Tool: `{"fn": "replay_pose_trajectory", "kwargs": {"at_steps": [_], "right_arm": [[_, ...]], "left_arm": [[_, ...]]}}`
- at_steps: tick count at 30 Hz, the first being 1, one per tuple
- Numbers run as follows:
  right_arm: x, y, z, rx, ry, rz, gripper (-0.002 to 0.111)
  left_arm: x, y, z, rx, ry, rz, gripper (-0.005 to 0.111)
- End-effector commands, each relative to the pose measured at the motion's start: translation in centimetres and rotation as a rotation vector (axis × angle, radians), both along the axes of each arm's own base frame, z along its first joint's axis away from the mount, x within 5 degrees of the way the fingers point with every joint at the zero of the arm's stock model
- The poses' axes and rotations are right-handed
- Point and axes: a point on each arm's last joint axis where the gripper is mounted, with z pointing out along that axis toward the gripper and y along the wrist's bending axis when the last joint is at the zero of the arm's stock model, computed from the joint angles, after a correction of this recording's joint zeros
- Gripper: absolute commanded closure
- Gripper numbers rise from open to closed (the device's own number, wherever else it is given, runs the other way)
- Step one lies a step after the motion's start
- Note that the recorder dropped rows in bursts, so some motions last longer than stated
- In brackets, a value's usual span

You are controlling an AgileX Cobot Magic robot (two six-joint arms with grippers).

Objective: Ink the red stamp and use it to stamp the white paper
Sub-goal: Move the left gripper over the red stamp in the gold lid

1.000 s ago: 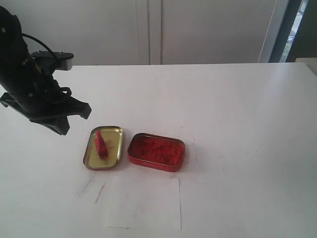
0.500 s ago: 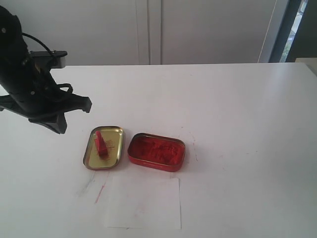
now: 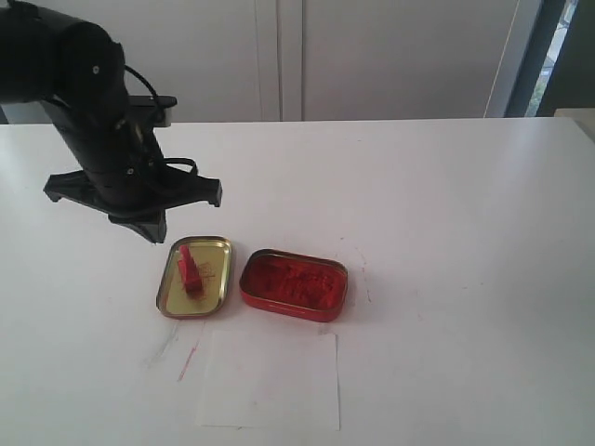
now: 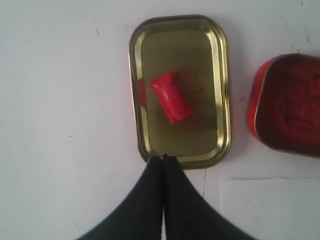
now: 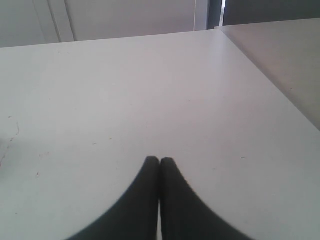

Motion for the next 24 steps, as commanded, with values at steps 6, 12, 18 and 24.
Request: {"fn": "replay_pose_trajectory", "kwargs": {"at_steps": [6,12,18,24], "right_arm": [[0.0,0.0,-0.1,0.002,-0.007,0.001,0.108],[0.0,0.0,-0.1,0.002,-0.007,0.001,0.108],[0.0,0.0,-0.1,0.002,-0.007,0.001,0.108],[0.0,0.0,-0.1,0.022,-0.009,-0.005,0.108]], "left_arm": [[1.6,-1.5,-1.1,-0.032,-0.045,0.186,0.107],[2.2,-1.7,-1.6,-0.050,-0.073,0.238,0.095],[2.2,-1.7,-2.5,-0.022,-0.043,0.241,0.064],[2.3,-1.8,-3.8,0.001,-0.003,0.247,0.050]]}}
